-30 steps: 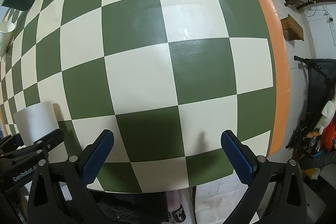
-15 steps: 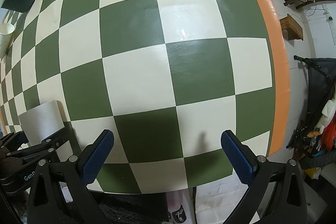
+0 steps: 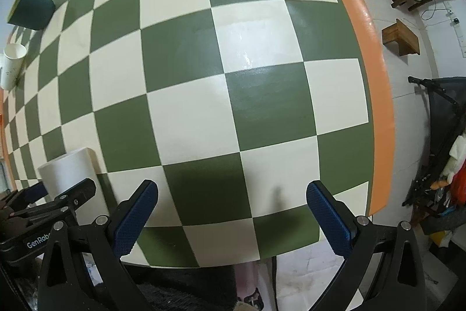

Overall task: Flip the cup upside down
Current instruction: 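Lower the white cup upright onto the table and open the left gripper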

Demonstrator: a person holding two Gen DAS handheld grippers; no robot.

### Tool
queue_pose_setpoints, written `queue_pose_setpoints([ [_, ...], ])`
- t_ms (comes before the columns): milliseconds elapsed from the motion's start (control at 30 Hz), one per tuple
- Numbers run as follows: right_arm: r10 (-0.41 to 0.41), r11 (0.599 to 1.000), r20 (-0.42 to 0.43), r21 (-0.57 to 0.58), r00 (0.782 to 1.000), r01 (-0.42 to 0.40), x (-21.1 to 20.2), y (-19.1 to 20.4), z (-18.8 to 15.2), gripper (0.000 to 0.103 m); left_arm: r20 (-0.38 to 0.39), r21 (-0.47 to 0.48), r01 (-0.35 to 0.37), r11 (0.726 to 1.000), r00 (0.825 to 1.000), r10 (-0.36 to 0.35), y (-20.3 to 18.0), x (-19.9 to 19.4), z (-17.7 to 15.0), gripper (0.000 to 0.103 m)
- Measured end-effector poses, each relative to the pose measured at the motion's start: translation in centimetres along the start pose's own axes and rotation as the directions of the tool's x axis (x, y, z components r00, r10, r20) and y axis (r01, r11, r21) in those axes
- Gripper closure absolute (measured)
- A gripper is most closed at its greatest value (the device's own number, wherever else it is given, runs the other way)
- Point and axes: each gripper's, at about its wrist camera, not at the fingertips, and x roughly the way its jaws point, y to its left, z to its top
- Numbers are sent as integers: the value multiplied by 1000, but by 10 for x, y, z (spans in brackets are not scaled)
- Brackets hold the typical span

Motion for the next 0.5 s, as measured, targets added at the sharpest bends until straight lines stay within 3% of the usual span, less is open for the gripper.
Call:
queue_pose_setpoints([
  [67, 19, 1000, 15, -7, 1000, -18, -10, 2, -3, 0, 26, -6, 5, 1000, 1000, -5, 5, -20, 8, 13],
  [300, 87, 993, 68, -79, 994, -82, -56, 36, -23, 0, 165, -25, -46, 999, 985, 49, 38, -91, -13, 13],
  [333, 96, 992, 72, -88, 993, -90, -61, 43, -27, 0, 183, -30, -62, 998, 981, 66, 22, -90, -20, 13],
  [500, 155, 982, 92, -125, 984, -143, -80, 81, -48, 0, 260, -57, -123, 991, 956, 134, 39, -96, -44, 13],
])
